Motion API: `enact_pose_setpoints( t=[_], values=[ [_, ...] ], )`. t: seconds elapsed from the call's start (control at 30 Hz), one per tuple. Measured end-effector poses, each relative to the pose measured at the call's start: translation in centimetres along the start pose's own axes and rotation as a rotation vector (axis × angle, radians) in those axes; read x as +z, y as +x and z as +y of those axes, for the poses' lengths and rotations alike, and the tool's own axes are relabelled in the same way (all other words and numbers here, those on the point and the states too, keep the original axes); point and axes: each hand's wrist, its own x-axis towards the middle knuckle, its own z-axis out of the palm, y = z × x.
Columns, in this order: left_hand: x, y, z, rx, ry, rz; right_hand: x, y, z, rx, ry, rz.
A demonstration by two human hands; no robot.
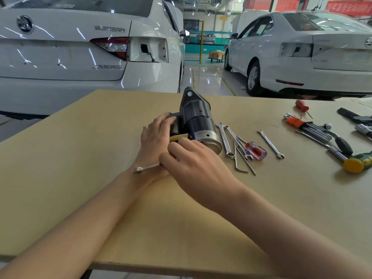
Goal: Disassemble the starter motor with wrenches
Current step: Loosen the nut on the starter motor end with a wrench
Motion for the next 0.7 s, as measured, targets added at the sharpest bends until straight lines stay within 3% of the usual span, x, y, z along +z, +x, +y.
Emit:
enact_pose_setpoints(
  t=[0.07, 0.13, 0.23, 0.33, 0.4, 0.7],
  values=[
    [-0.5, -0.3, 0.2, 0.033, -0.051, -0.083, -0.3, -0.8, 0.5, -0.022, 0.132, 0.150],
    [-1.0, -0.7, 0.4, 0.040, -0.114, -0.111, -0.7, -1.8, 1.2, 0.174, 0.453, 0.438],
    [-1.5, -0.8, 1.2, -0.008, -0.176, -0.138, -1.0, -3.2, 2.2, 0.773, 1.028, 0.736],
    [-1.7, -0.7, 1.4, -0.055, -0.192, -0.143, -0.5, -4.3, 3.8, 1.428, 1.580, 0.785],
    [-1.8, -0.7, 1.3, -0.081, -0.195, -0.142, -0.3, -4.3, 4.3, 1.656, 1.781, 0.823],
    [-1.7, -0.6, 1.3, -0.078, -0.196, -0.121, -0.1, -3.3, 3.4, 1.553, 1.966, 0.825]
  ],
)
